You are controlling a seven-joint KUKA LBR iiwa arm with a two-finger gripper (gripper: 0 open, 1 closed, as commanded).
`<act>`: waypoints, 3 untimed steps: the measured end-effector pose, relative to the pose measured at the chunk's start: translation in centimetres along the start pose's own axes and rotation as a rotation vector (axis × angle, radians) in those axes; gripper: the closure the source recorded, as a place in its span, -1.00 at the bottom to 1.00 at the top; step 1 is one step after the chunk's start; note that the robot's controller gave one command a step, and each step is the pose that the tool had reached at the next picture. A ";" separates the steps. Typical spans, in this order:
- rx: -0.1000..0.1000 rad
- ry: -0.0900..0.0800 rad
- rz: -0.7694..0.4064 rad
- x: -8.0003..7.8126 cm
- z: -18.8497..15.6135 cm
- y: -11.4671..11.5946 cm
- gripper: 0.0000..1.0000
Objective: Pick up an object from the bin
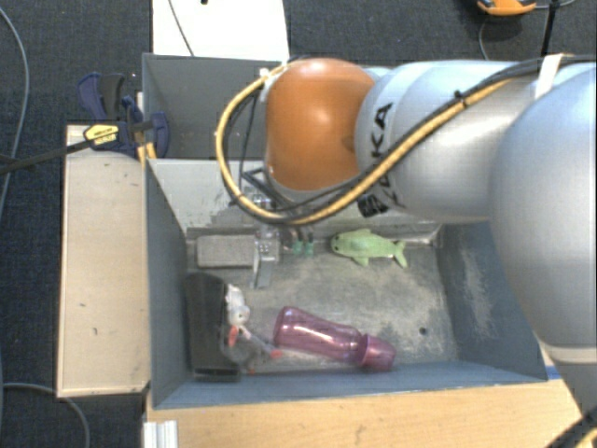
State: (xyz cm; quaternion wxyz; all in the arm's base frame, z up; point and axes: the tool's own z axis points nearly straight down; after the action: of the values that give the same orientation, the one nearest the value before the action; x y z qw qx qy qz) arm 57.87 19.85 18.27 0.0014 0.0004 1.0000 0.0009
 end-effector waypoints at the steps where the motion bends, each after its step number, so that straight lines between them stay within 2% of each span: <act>1: -0.001 -0.001 -0.071 2.5 1.0 -1.1 -1.00; 2: -0.001 -0.001 -0.127 4.0 4.3 -3.1 -1.00; 3: -0.001 0.000 -0.148 5.6 6.4 -6.6 -1.00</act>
Offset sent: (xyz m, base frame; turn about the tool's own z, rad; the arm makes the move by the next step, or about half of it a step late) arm -0.0410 -0.0421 -0.0600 -0.1414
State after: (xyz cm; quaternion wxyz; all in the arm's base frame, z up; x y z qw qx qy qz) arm 52.31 13.27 11.81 0.0016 -0.0735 0.9973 0.0014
